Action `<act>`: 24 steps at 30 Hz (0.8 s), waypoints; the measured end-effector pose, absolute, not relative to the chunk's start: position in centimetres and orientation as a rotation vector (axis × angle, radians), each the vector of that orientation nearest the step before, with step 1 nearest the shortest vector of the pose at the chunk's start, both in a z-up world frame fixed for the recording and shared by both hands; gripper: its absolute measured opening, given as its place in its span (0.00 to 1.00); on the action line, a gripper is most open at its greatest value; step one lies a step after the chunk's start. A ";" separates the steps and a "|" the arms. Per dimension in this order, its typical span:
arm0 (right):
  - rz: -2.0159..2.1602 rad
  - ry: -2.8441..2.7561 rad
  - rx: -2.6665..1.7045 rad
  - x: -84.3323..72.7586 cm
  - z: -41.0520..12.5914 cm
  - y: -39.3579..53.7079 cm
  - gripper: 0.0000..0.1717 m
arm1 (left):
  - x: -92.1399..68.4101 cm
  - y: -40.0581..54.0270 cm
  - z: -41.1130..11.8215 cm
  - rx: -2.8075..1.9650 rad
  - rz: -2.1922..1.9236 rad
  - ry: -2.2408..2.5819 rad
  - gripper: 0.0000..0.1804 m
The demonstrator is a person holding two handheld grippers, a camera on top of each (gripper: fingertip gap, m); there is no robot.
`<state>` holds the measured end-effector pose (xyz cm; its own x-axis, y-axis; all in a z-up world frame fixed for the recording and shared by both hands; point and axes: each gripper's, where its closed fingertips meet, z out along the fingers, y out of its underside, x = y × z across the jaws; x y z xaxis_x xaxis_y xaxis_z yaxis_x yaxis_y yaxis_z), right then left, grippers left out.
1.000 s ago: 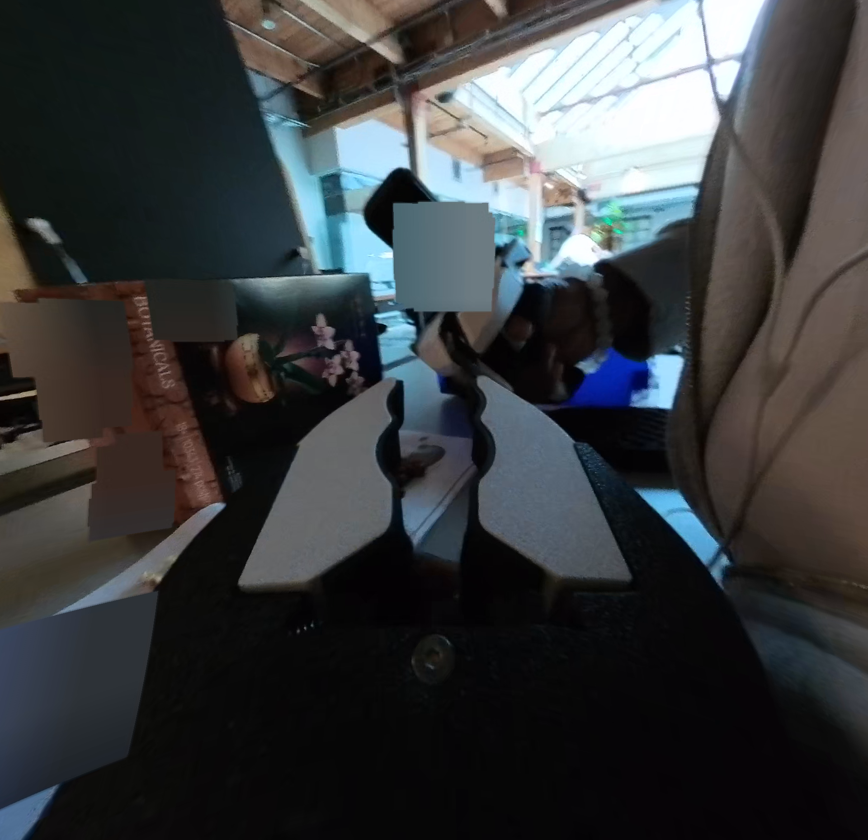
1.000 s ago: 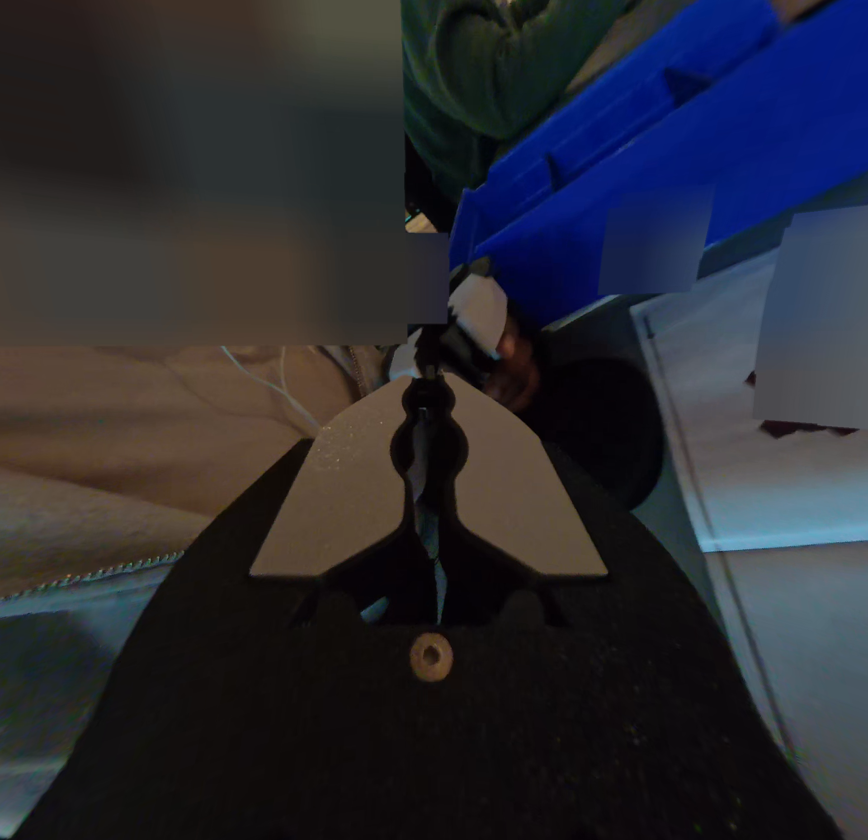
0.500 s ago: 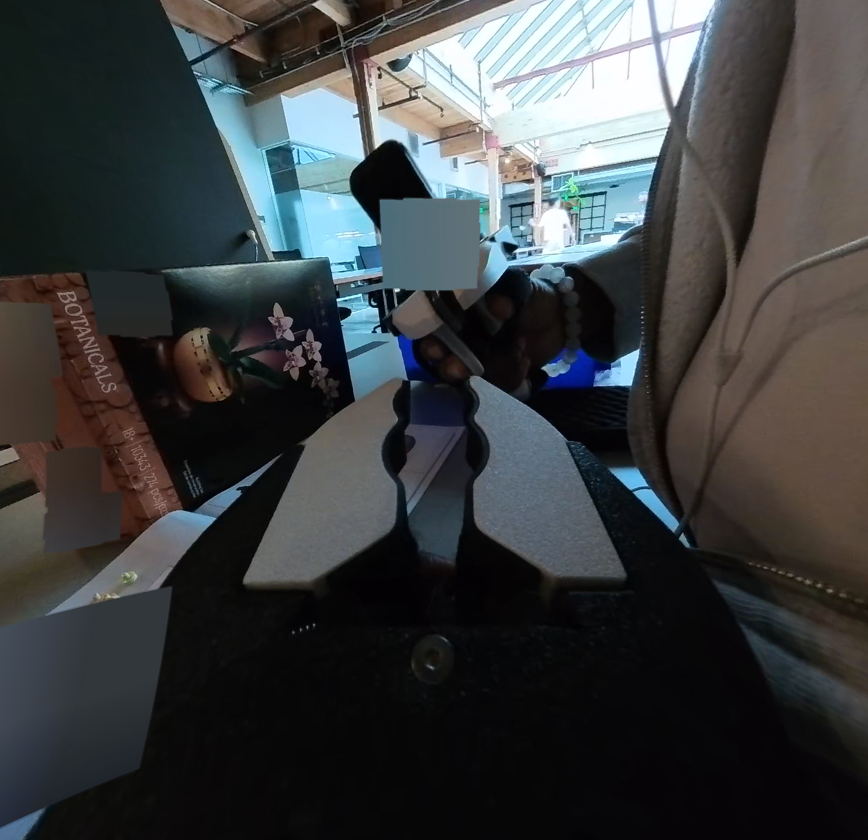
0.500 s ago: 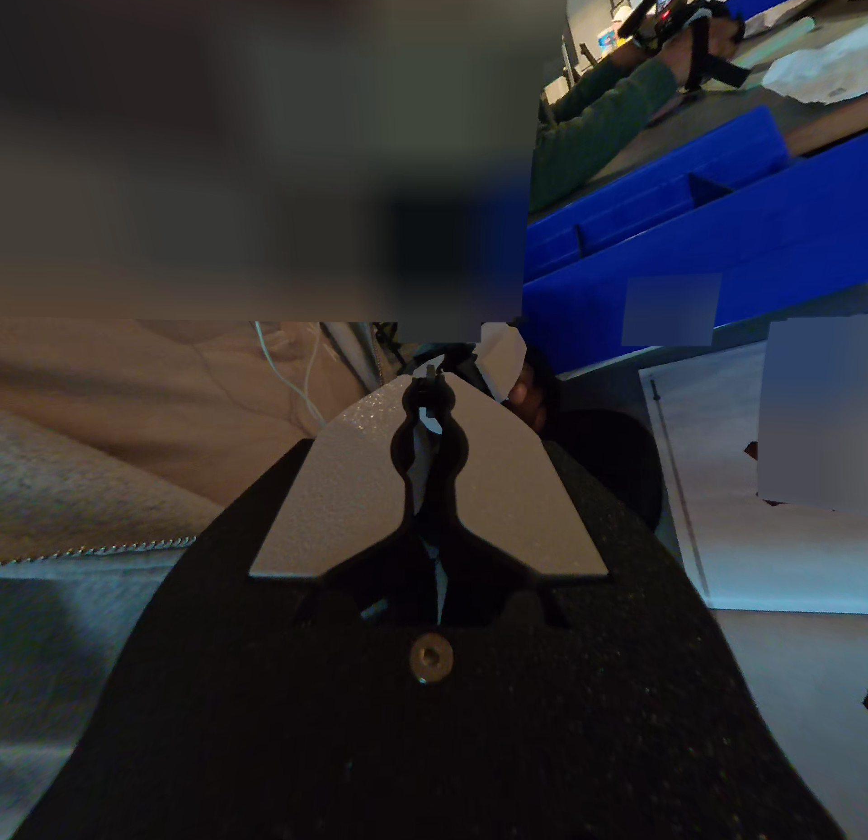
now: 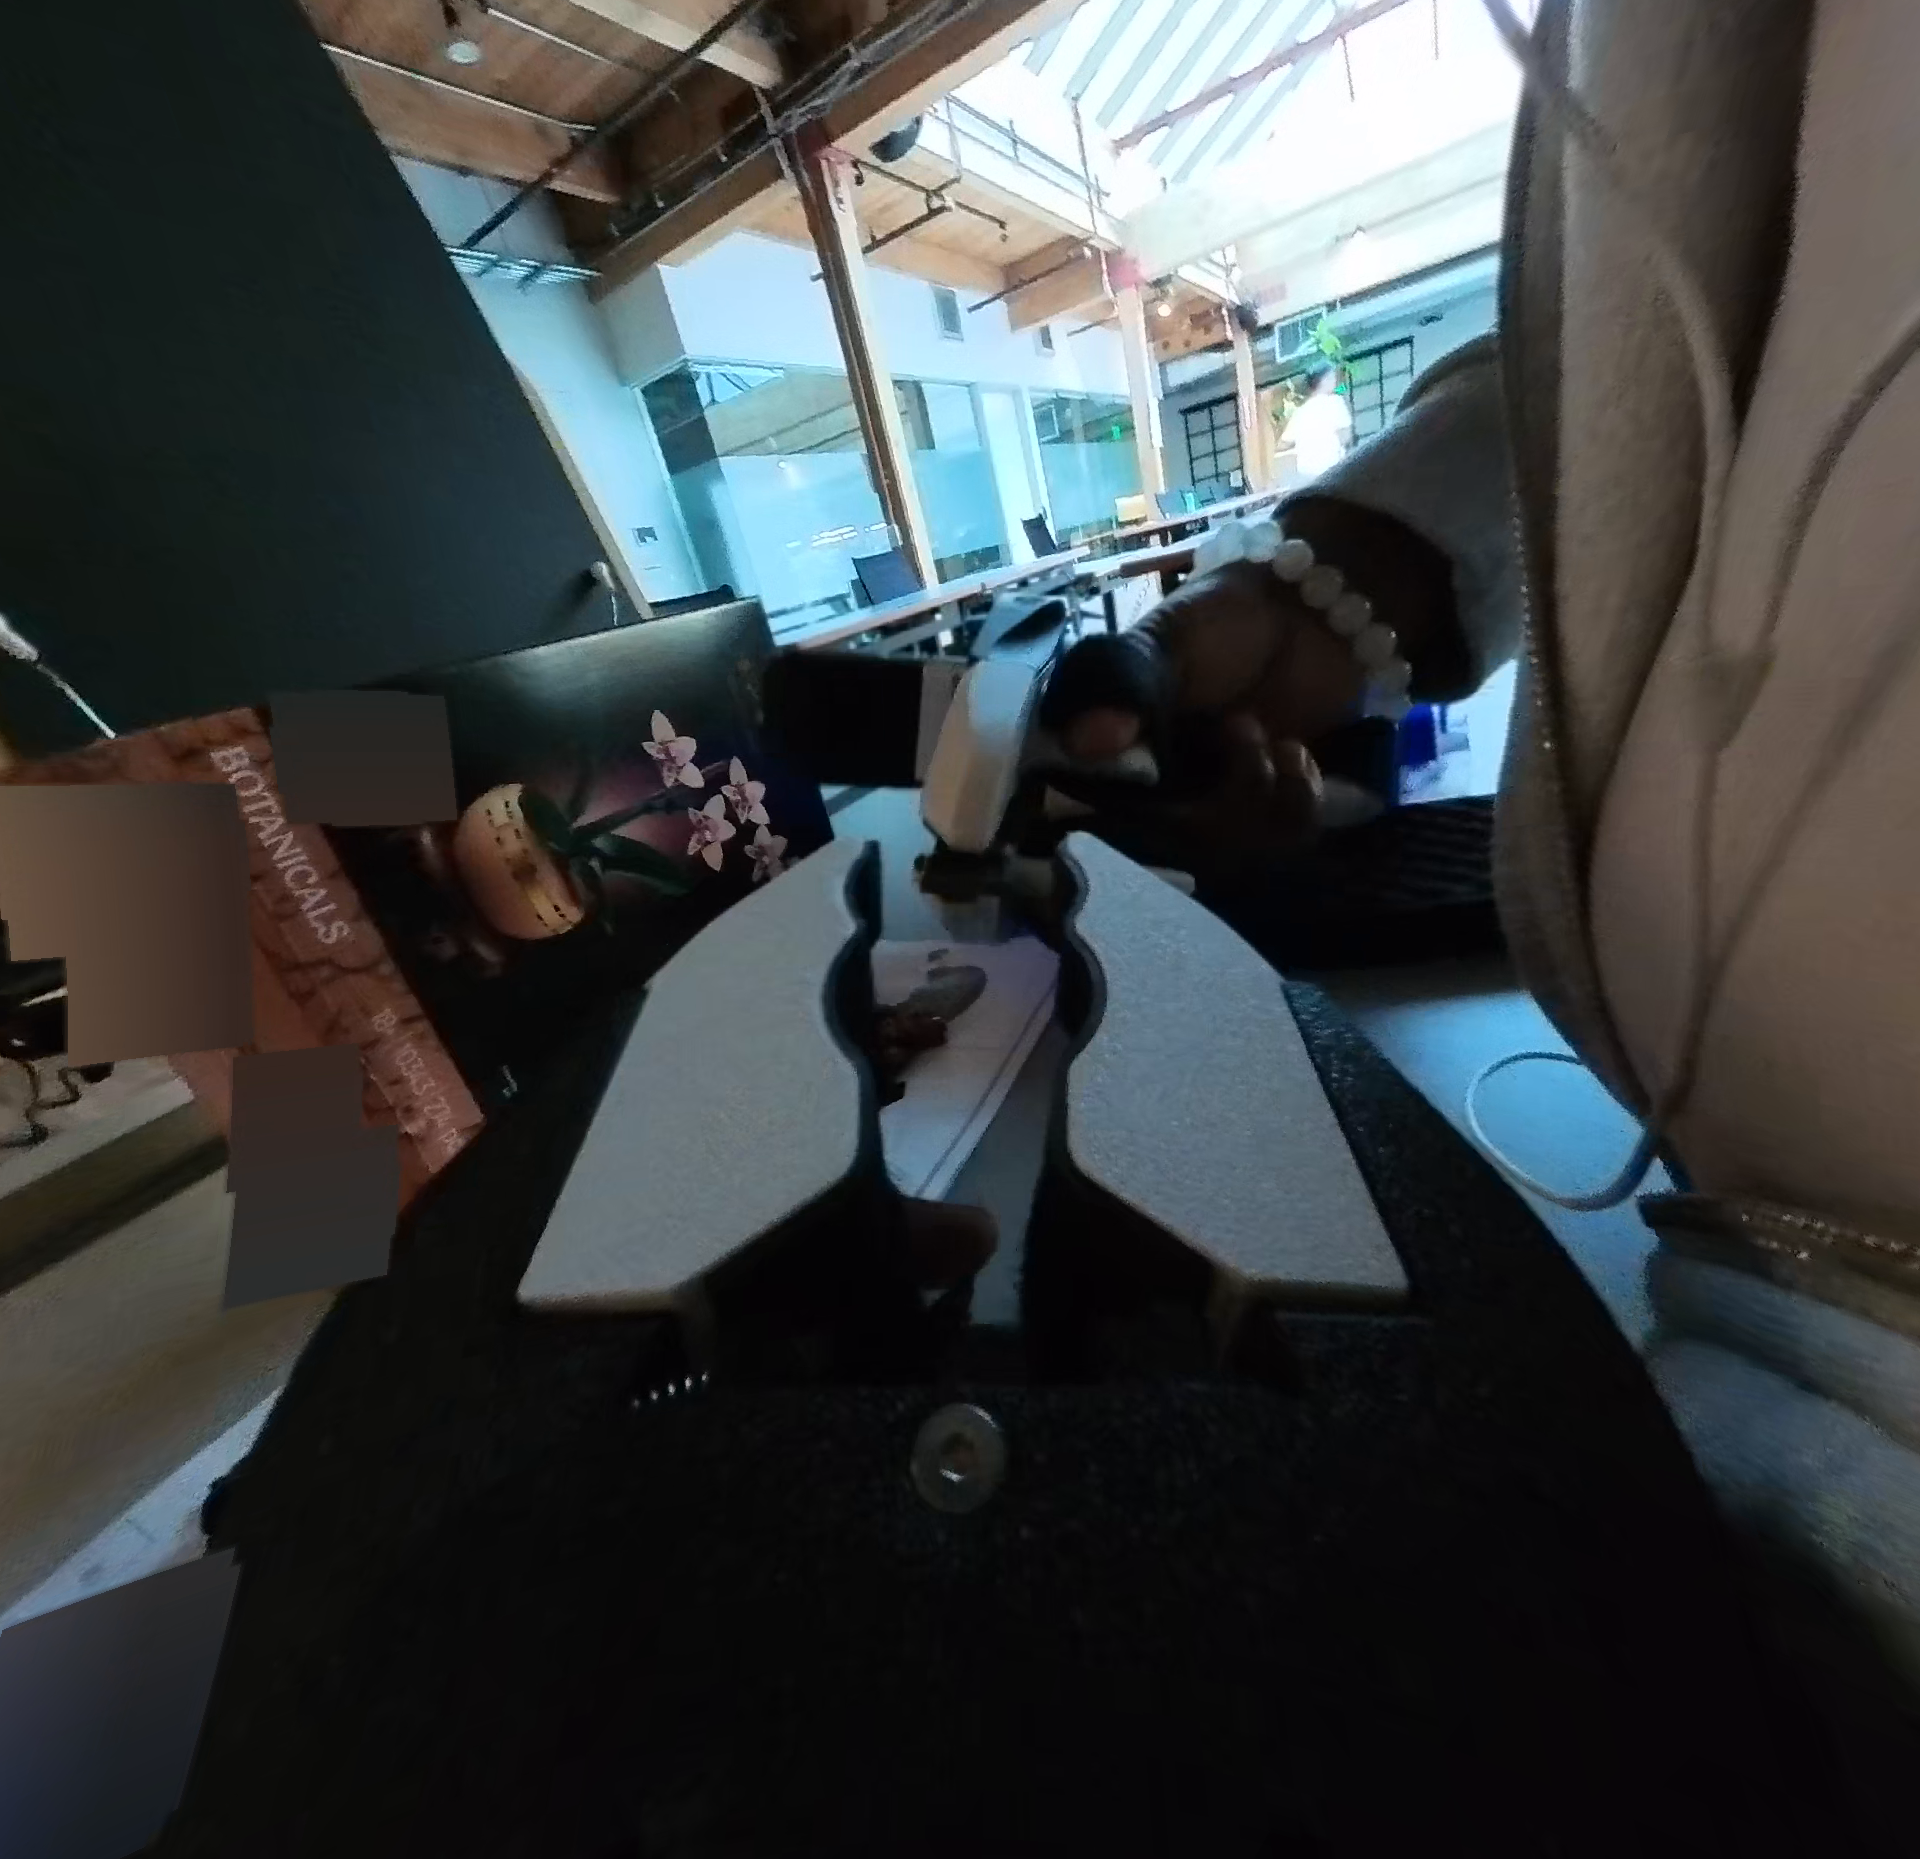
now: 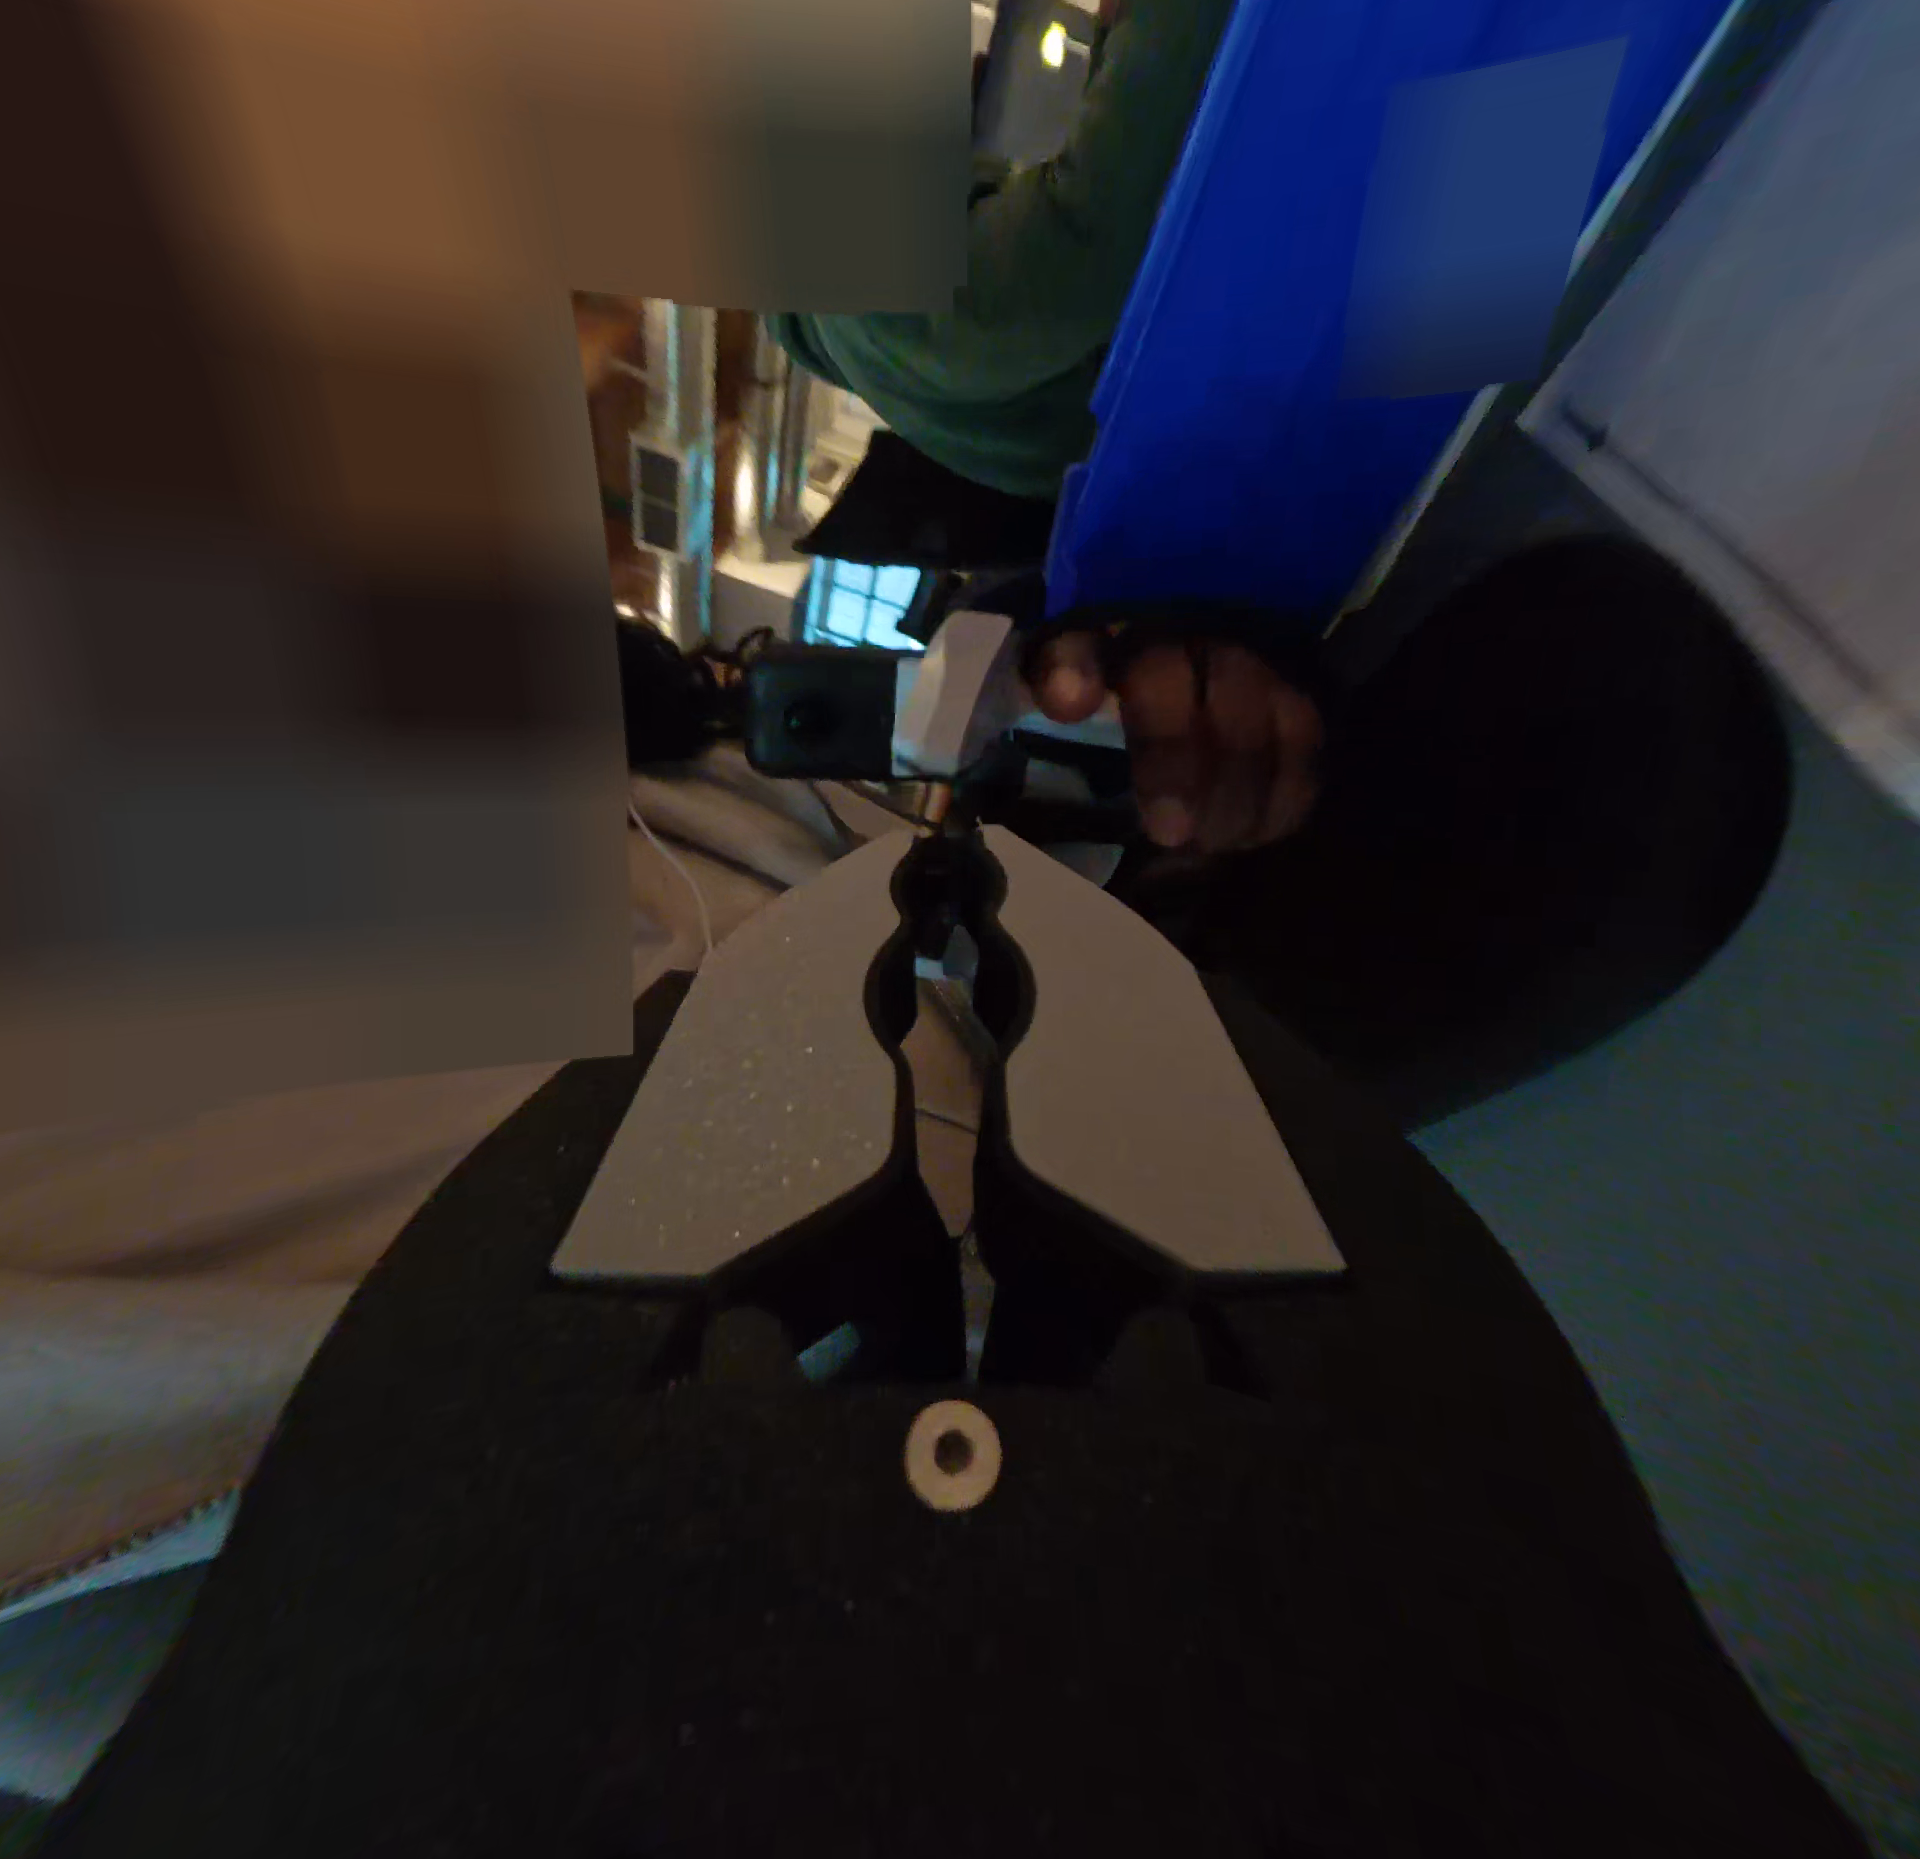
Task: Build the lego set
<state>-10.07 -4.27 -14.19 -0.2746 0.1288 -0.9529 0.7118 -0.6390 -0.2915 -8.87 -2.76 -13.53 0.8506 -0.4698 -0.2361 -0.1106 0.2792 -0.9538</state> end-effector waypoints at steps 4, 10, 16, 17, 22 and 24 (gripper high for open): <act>-1.982 0.978 1.564 -10.1 -14.0 -4.5 0.02 | -8.7 -2.8 -13.7 -1.291 -0.251 0.548 0.10; -1.972 0.871 1.514 -10.0 -13.6 -5.0 0.02 | -8.6 -3.0 -13.7 -1.285 -0.272 0.557 0.09; -1.969 0.880 1.505 -9.9 -13.1 -5.0 0.24 | -9.9 -3.3 -12.6 -1.239 -0.427 0.435 0.09; -1.979 0.884 1.519 -10.1 -13.0 -4.8 0.24 | -10.2 -3.4 -12.5 -1.228 -0.452 0.415 0.09; -1.977 0.928 1.580 -10.8 -13.0 -4.8 0.20 | -10.7 -3.6 -12.1 -1.202 -0.515 0.379 0.09; -1.966 0.951 1.593 -11.0 -13.1 -5.2 0.19 | -10.7 -3.6 -12.1 -1.203 -0.515 0.381 0.09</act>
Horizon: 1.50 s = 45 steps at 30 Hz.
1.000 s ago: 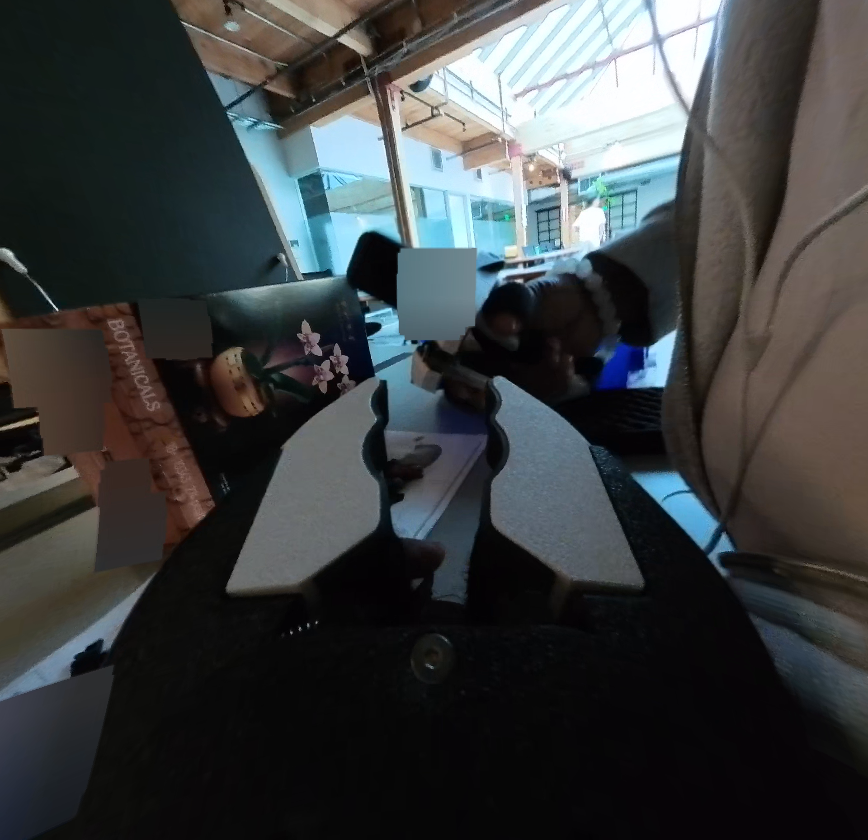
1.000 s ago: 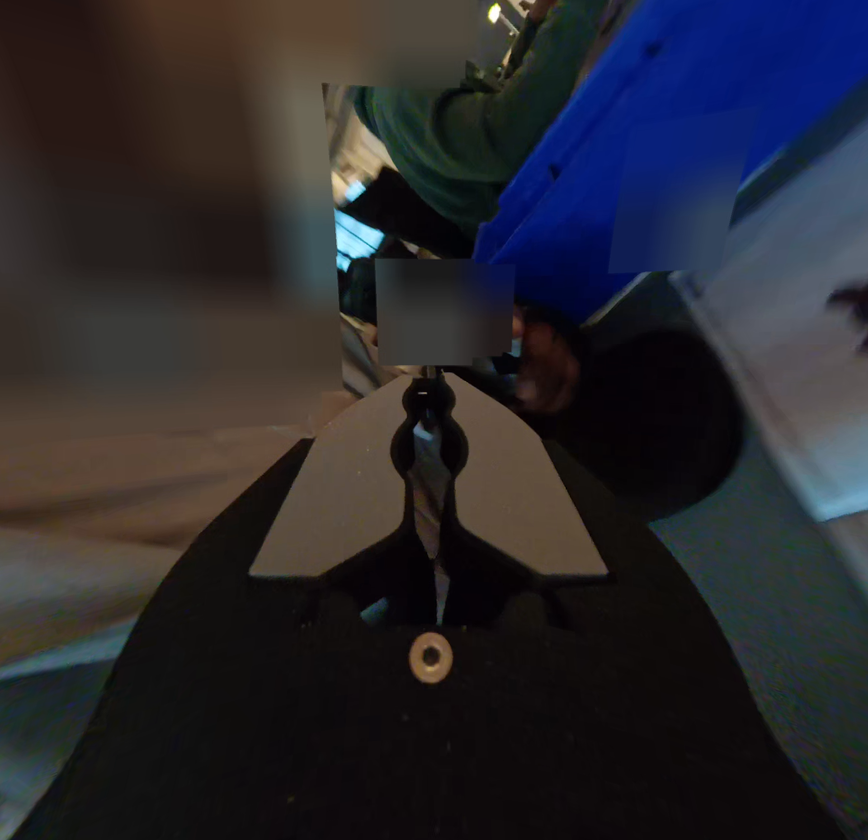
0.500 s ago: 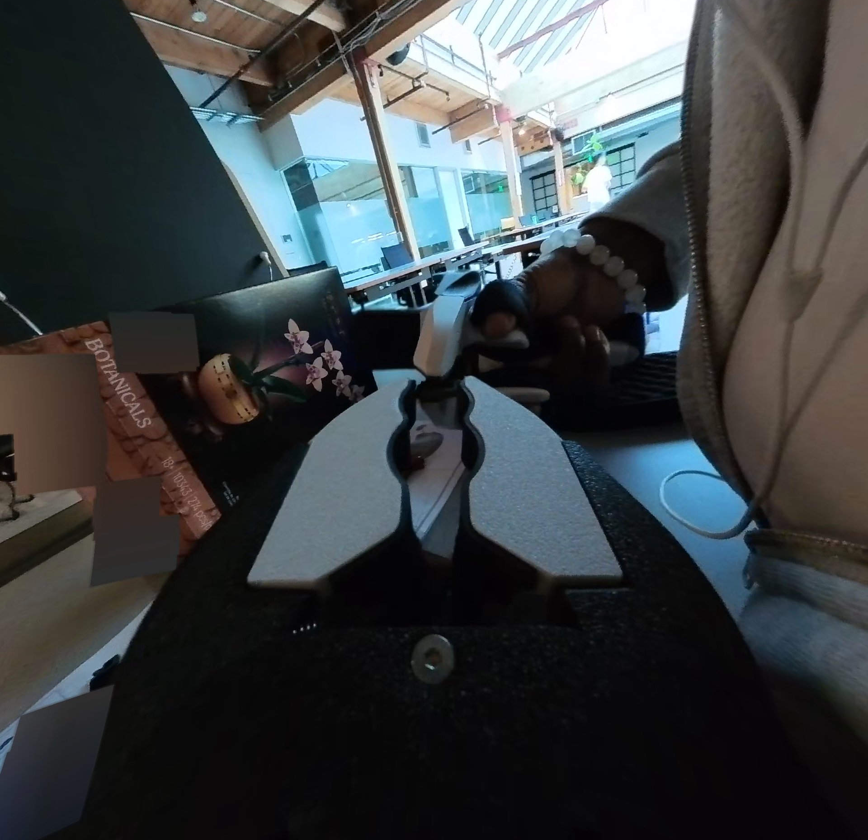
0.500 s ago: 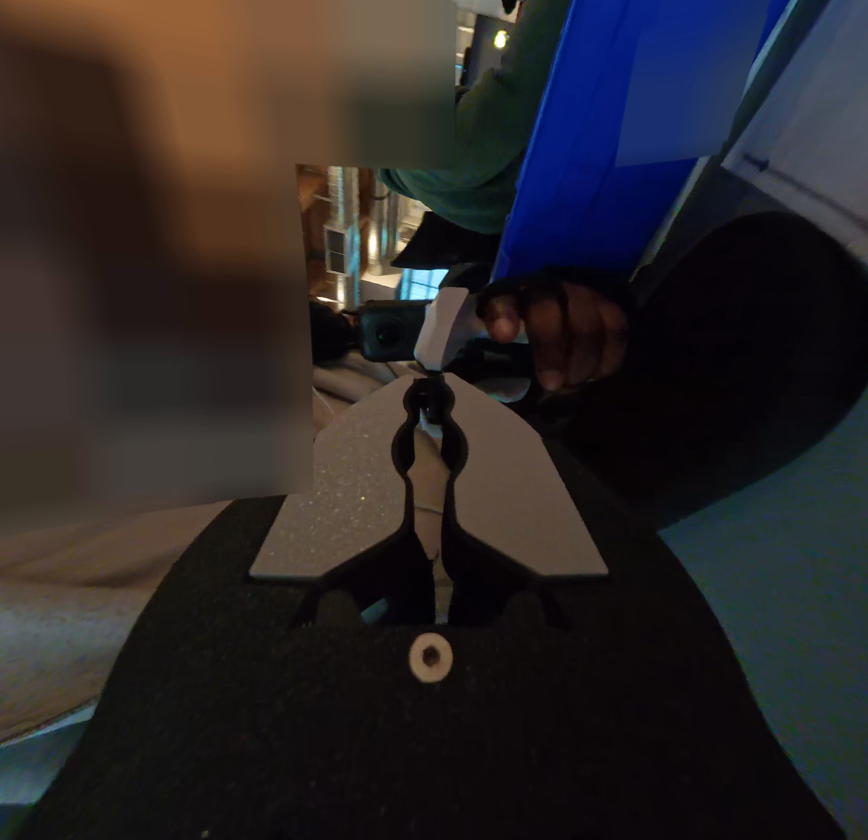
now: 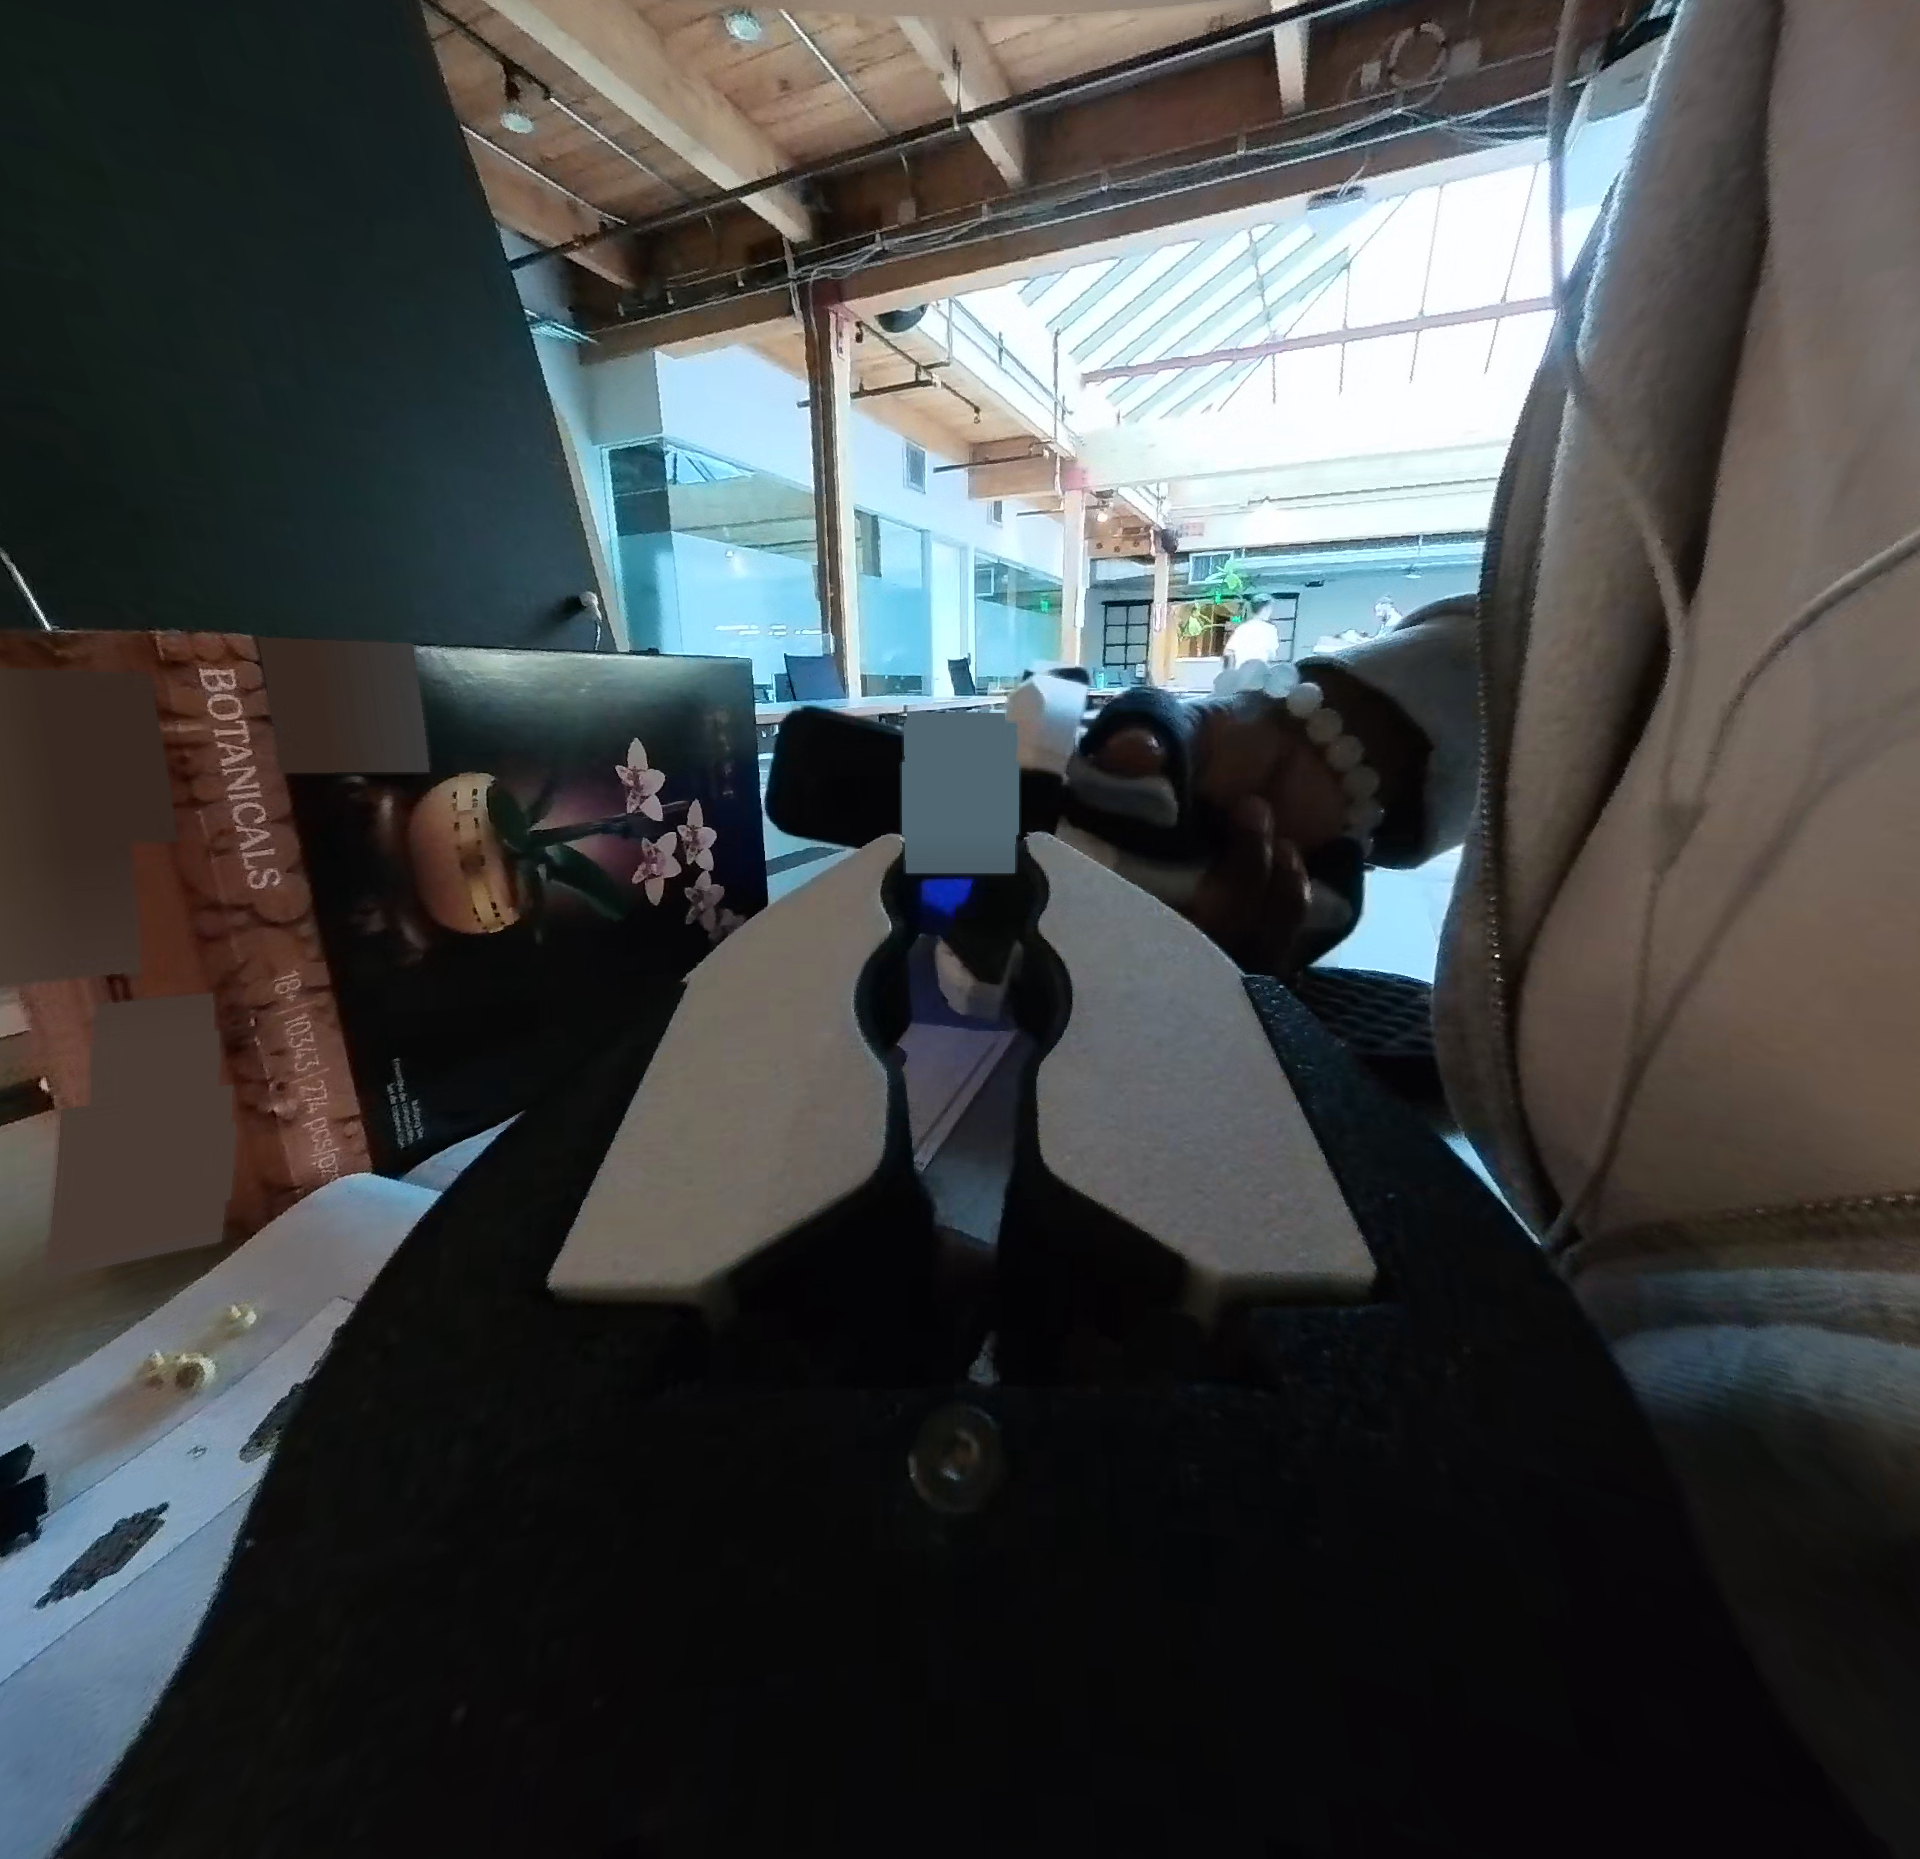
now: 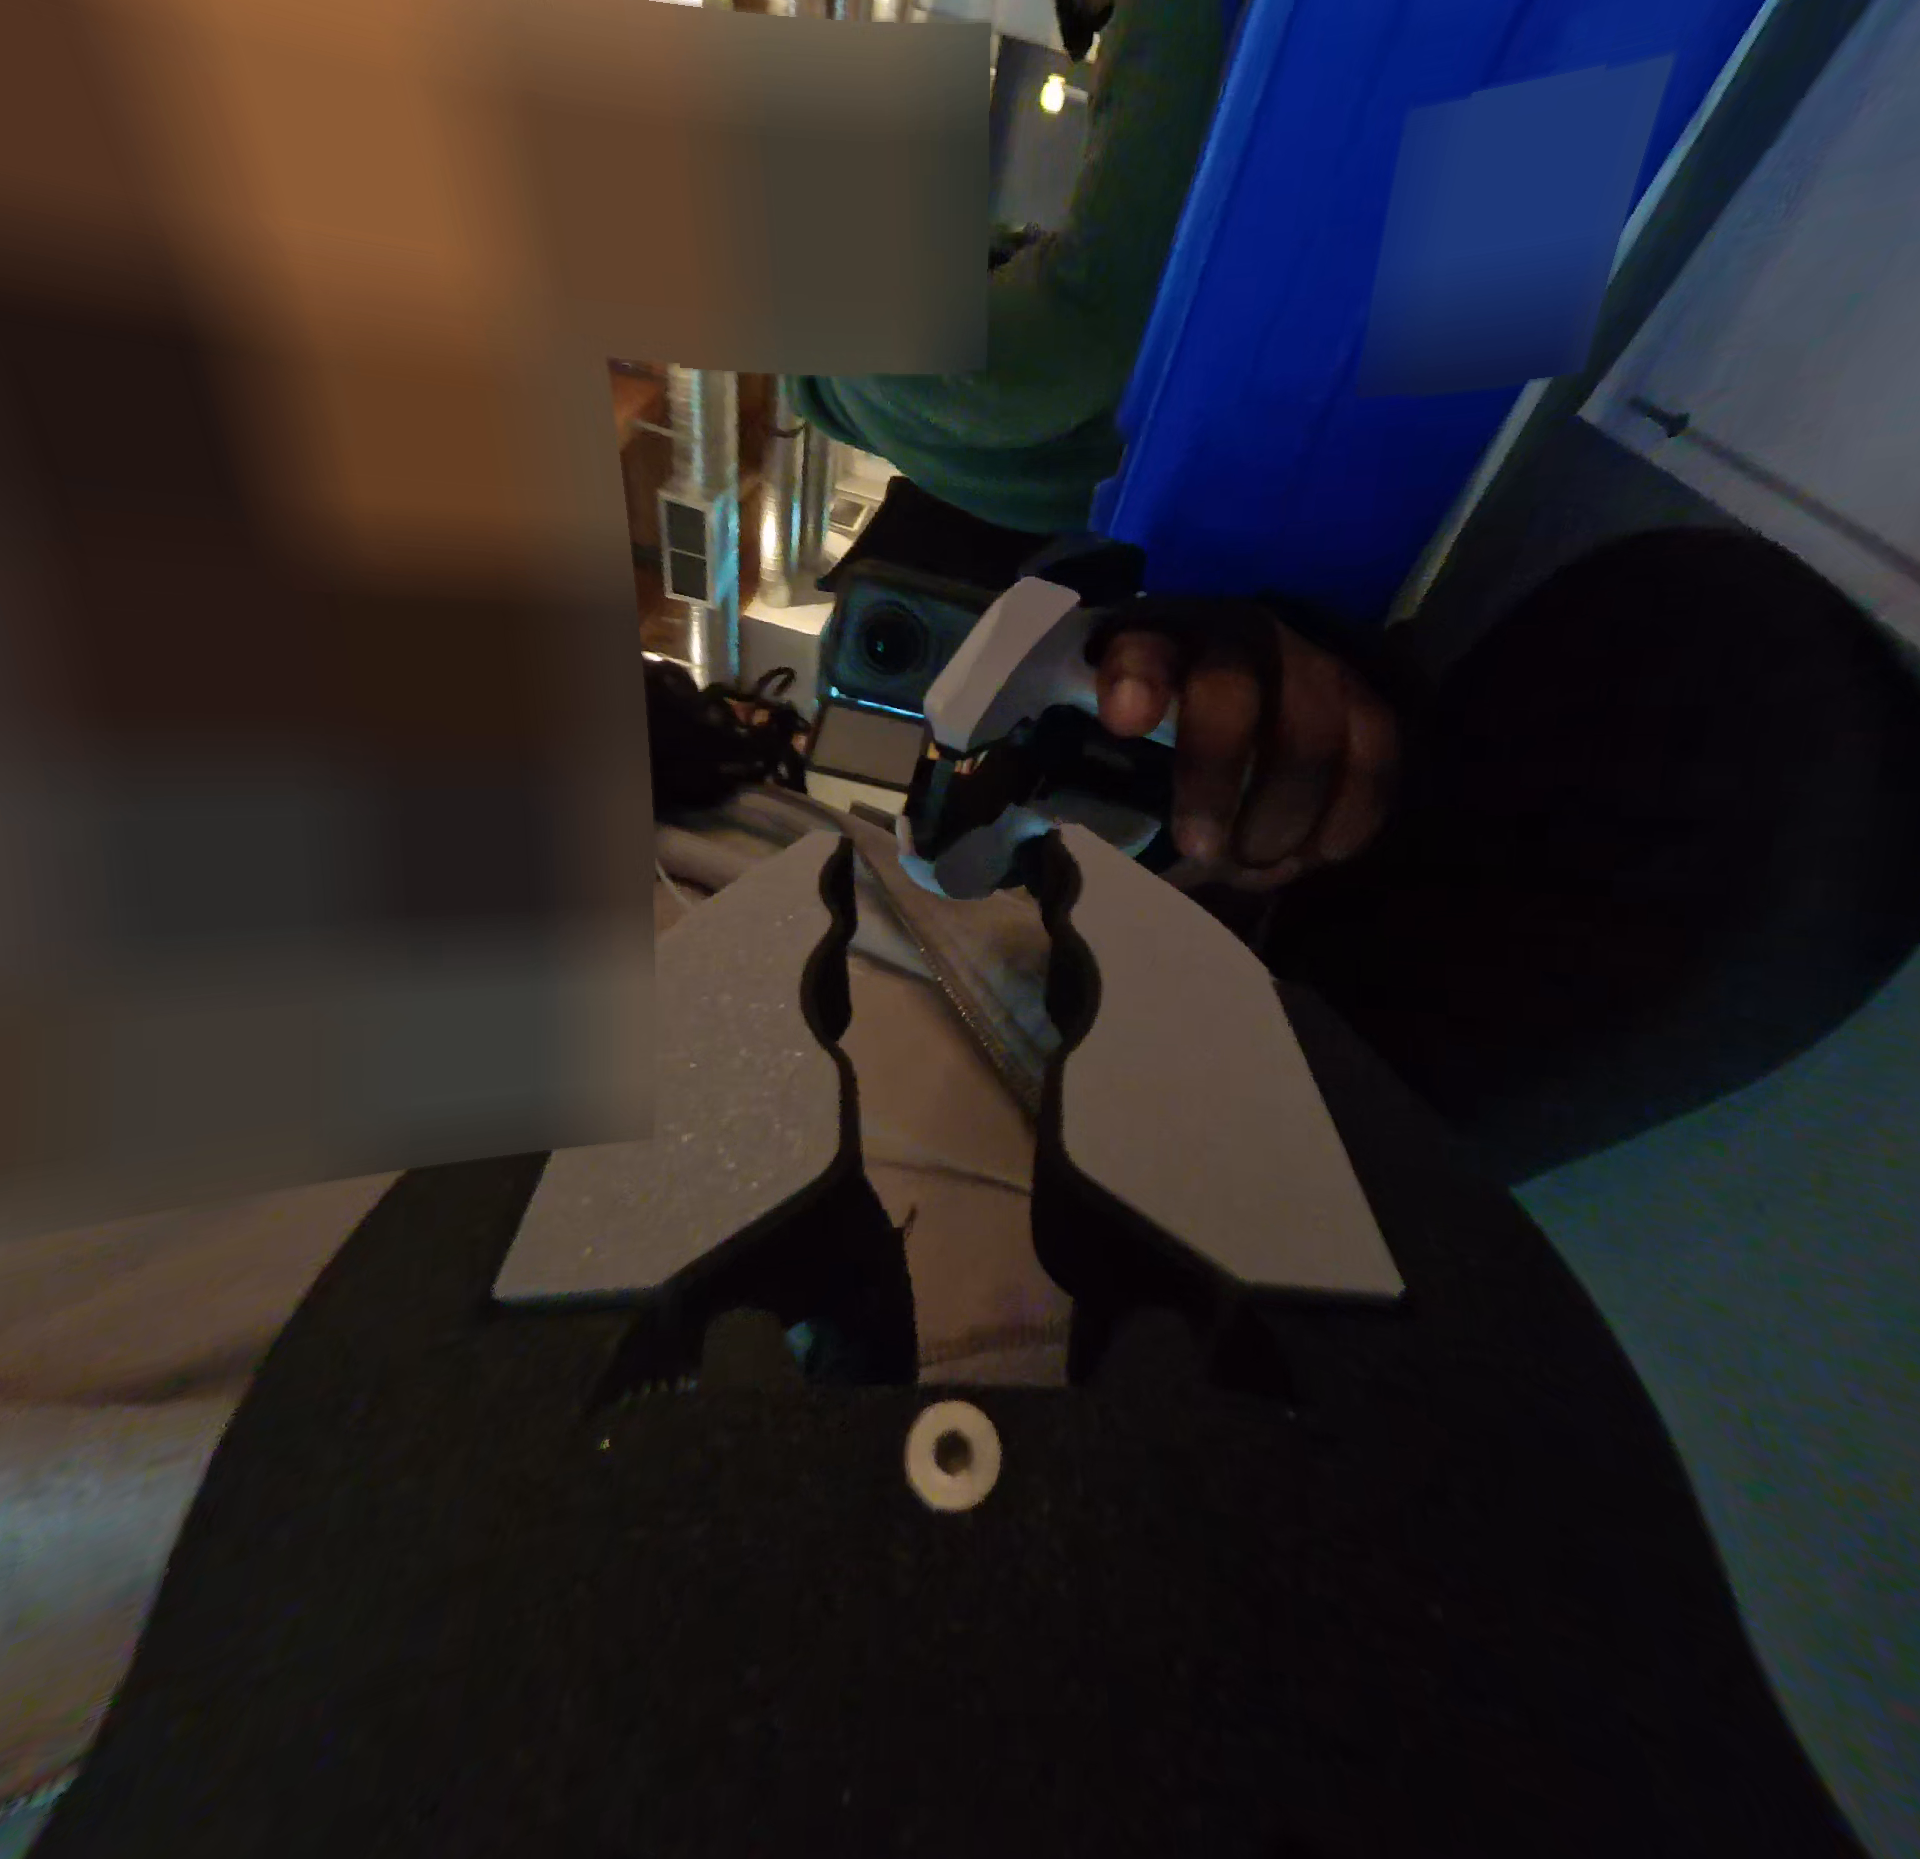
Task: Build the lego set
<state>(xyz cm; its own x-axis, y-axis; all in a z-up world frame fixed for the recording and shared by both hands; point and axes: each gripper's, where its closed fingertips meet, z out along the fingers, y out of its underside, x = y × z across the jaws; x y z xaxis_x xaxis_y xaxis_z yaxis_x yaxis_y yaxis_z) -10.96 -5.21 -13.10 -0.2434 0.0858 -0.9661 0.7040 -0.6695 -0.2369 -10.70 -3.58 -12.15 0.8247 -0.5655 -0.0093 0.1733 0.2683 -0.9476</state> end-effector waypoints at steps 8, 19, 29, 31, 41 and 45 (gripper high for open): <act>-1.987 0.895 1.620 -11.0 -13.4 -5.1 0.08 | -9.5 -3.5 -12.7 -1.241 -0.470 0.463 0.09; -1.993 0.964 1.578 -9.0 -14.4 -5.6 0.02 | -7.6 -3.9 -14.1 -1.292 -0.403 0.644 0.08; -2.049 0.878 1.506 -8.9 -12.1 -4.7 0.13 | -8.9 -3.8 -12.5 -1.240 -0.582 0.482 0.09; -2.111 1.096 1.602 -9.3 -12.4 -4.2 0.12 | -10.0 -3.8 -11.9 -1.207 -0.614 0.402 0.09; -2.313 2.309 1.510 -9.6 -11.6 -3.7 0.04 | -9.6 -4.3 -11.8 -1.181 -0.717 0.409 0.09; -2.273 2.451 1.408 -9.6 -11.8 -4.2 0.06 | -9.1 -4.4 -12.0 -1.188 -0.719 0.443 0.09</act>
